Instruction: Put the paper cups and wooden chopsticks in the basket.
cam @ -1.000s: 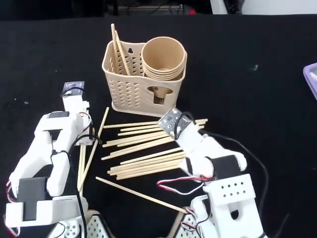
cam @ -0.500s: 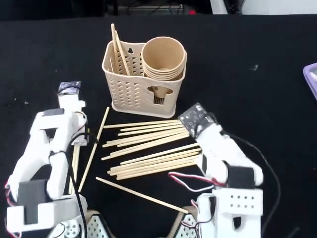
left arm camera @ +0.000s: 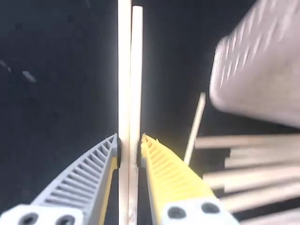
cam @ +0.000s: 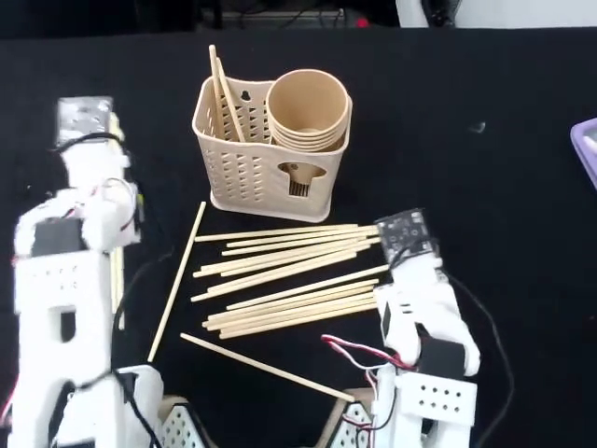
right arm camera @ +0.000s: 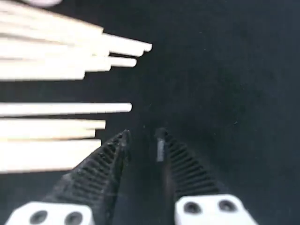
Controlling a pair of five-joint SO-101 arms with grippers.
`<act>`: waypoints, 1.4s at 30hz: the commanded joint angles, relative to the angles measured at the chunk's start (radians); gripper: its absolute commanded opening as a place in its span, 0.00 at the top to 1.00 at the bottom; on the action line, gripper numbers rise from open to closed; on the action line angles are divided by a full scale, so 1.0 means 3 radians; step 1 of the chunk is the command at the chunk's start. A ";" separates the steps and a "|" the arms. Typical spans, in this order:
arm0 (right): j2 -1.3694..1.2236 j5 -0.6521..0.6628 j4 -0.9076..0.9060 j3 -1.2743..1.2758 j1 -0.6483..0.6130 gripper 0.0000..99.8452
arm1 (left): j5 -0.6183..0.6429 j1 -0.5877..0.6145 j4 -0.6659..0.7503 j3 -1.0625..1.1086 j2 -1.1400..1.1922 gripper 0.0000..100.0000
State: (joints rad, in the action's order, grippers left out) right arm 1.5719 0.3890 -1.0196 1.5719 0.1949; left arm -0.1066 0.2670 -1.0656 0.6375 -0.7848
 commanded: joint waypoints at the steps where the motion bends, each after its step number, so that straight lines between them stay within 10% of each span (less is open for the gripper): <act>1: 0.0197 -0.0205 0.0210 0.0043 0.0159 0.98 | 0.0051 0.0064 0.0194 -0.0304 -0.0552 0.97; 20: 0.1020 -0.0450 -0.0148 0.0381 0.0194 0.99 | 0.1202 -0.0903 0.2593 -0.0606 -0.0430 0.97; 42: 0.1025 -0.0435 -0.0128 0.0381 0.0189 0.99 | 0.1176 -0.1271 0.2757 -0.1000 0.1048 0.97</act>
State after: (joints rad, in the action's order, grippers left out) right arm 1.7990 0.2631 -1.0595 1.6901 0.2394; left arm 0.2432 -0.0890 -0.2601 0.3322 -0.4672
